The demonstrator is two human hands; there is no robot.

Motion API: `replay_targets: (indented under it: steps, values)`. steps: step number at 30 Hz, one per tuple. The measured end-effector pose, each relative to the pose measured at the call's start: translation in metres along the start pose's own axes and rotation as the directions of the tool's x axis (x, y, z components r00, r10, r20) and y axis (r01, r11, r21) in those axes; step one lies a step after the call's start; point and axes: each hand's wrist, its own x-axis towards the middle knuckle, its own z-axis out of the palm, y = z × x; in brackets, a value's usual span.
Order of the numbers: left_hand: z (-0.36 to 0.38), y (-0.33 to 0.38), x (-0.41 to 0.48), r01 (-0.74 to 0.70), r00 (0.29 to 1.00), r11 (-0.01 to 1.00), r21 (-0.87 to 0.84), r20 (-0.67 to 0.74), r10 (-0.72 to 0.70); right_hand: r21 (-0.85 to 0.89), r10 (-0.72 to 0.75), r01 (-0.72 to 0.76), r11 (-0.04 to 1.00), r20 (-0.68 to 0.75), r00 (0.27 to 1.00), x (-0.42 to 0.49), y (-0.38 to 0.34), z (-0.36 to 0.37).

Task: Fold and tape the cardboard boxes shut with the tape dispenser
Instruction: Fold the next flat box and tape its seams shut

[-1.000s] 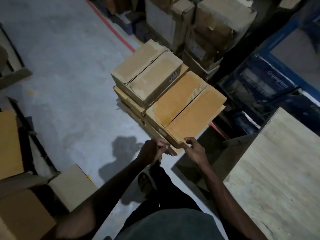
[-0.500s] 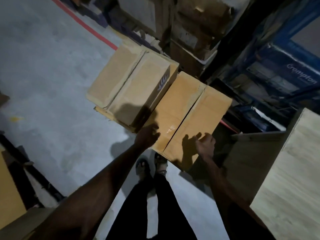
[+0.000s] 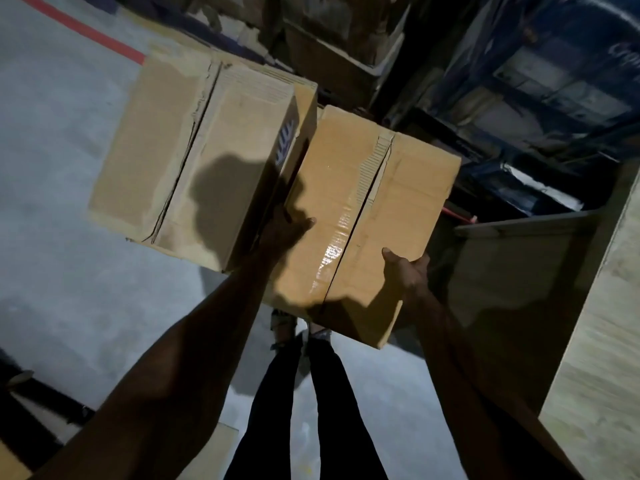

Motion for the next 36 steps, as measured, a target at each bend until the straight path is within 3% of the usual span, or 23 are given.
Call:
replay_targets:
  steps: [2, 6, 13, 19, 23, 30, 36]
  values:
    - [-0.002, 0.005, -0.012, 0.026, 1.000, 0.998, -0.053, 0.018, -0.025, 0.008, -0.013, 0.013, 1.000, 0.040, 0.999, 0.000, 0.000, -0.002]
    - [-0.008, 0.026, -0.054, 0.062, 0.998, 0.991, -0.120, 0.022, -0.059, 0.023, -0.023, 0.023, 0.999, -0.010, 1.000, -0.007, 0.008, -0.011]
    - [-0.046, 0.051, -0.135, 0.019, 1.000, 0.986, -0.166, -0.006, -0.021, 0.023, -0.096, 0.099, 0.995, -0.110, 0.989, -0.131, -0.020, -0.042]
    - [-0.100, 0.121, -0.227, -0.156, 0.983, 0.980, 0.124, -0.083, 0.166, 0.157, -0.190, 0.229, 0.961, -0.229, 0.955, -0.254, -0.025, -0.084]
    - [-0.111, 0.164, -0.294, -0.273, 0.956, 0.934, 0.233, -0.042, 0.290, 0.179, -0.214, 0.284, 0.942, -0.332, 0.919, -0.314, -0.015, -0.122]
    - [-0.056, 0.190, -0.380, -0.465, 0.885, 0.870, 0.162, 0.051, 0.463, 0.262, -0.194, 0.330, 0.907, -0.435, 0.879, -0.369, 0.033, -0.212]
    - [0.038, 0.192, -0.455, -0.549, 0.833, 0.780, 0.302, 0.124, 0.538, 0.341, -0.119, 0.322, 0.883, -0.502, 0.857, -0.378, 0.113, -0.308]
